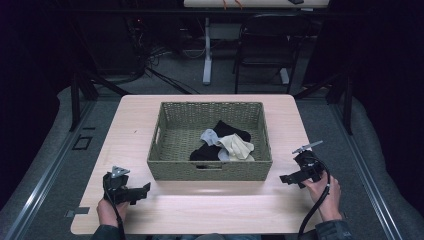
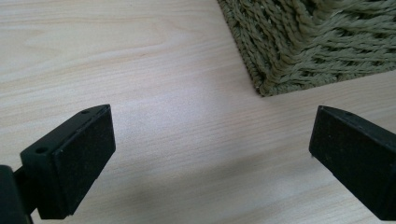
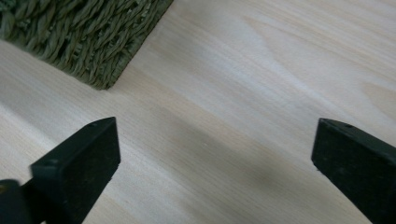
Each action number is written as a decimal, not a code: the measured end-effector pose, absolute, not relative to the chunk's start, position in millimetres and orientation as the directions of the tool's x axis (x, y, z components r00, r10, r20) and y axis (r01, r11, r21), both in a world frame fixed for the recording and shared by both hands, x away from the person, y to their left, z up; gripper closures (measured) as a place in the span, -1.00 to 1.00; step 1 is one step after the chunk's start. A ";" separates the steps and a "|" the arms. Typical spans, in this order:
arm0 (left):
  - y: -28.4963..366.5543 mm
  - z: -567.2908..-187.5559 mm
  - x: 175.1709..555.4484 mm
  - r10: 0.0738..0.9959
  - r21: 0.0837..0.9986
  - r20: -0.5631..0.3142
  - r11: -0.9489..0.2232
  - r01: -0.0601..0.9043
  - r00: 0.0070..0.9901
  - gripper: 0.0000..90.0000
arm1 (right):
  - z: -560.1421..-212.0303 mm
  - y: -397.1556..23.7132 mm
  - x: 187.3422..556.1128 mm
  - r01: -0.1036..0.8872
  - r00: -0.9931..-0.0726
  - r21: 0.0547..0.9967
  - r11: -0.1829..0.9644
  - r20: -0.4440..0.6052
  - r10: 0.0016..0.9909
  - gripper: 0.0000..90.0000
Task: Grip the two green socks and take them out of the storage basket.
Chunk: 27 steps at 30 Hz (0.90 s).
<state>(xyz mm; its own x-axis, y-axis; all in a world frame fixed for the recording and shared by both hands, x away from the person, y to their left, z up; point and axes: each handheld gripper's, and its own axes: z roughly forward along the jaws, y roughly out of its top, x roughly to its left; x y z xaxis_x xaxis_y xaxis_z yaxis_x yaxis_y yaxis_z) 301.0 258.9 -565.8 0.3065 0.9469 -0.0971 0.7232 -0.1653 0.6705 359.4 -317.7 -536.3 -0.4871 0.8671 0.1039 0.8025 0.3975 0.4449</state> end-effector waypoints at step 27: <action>260.4 -564.3 295.5 0.951 0.672 -0.078 -0.172 0.720 0.300 -0.99 | -465.3 -317.7 363.2 0.763 -0.541 0.490 0.421 0.130 0.831 -0.95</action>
